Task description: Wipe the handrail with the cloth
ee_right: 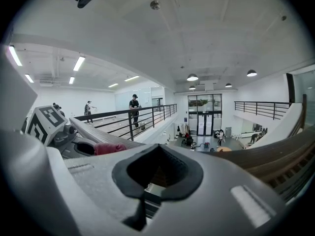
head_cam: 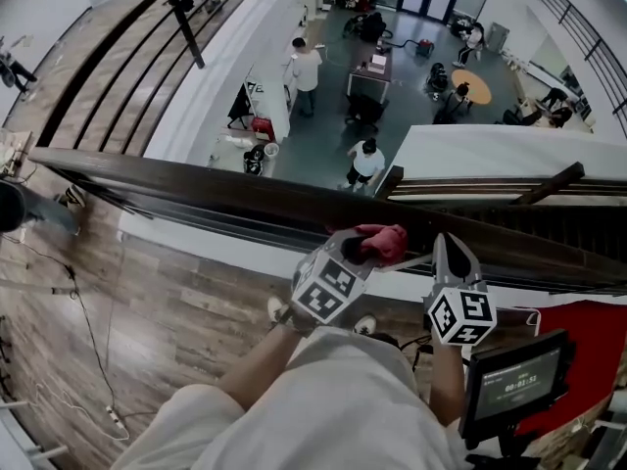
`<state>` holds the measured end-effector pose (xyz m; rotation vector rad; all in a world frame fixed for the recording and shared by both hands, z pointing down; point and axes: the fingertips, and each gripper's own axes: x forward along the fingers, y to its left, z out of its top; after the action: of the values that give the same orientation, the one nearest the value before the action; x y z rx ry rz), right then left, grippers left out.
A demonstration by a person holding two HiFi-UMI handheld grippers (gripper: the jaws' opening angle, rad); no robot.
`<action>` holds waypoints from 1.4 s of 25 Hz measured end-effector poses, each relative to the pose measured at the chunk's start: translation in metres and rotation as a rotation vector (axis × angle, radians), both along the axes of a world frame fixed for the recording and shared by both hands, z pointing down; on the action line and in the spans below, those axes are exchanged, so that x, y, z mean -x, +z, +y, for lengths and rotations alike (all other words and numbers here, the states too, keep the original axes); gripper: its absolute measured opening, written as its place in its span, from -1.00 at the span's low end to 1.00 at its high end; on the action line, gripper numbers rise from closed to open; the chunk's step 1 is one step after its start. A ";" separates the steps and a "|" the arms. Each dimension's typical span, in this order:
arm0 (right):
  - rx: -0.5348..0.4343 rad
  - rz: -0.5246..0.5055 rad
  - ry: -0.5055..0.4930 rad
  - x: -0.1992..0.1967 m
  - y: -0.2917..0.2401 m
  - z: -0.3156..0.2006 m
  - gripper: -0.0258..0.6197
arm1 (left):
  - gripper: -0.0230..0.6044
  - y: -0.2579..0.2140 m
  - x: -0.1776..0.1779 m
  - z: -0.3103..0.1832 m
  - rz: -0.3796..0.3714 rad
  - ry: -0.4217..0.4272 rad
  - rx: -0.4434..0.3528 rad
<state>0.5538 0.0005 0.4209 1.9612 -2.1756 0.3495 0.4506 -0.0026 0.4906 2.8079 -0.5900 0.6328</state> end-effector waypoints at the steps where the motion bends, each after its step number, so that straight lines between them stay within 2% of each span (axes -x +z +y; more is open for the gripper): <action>1: 0.001 0.002 -0.003 0.004 -0.001 -0.001 -0.91 | -0.71 -0.002 0.005 -0.002 0.000 -0.005 -0.002; 11: -0.006 0.028 -0.037 0.042 -0.011 -0.014 -0.91 | -0.70 -0.005 0.061 -0.025 0.004 -0.084 0.002; 24: -0.018 0.025 -0.087 0.103 -0.012 -0.044 -0.91 | -0.68 -0.003 0.180 -0.066 -0.025 -0.235 -0.007; 35: -0.022 0.007 -0.107 0.155 -0.013 -0.063 -0.91 | -0.68 -0.007 0.240 -0.080 -0.035 -0.276 -0.010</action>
<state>0.3991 -0.0620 0.4082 1.8447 -2.2784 0.3032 0.2101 -0.0831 0.4833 2.6583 -0.9676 0.6246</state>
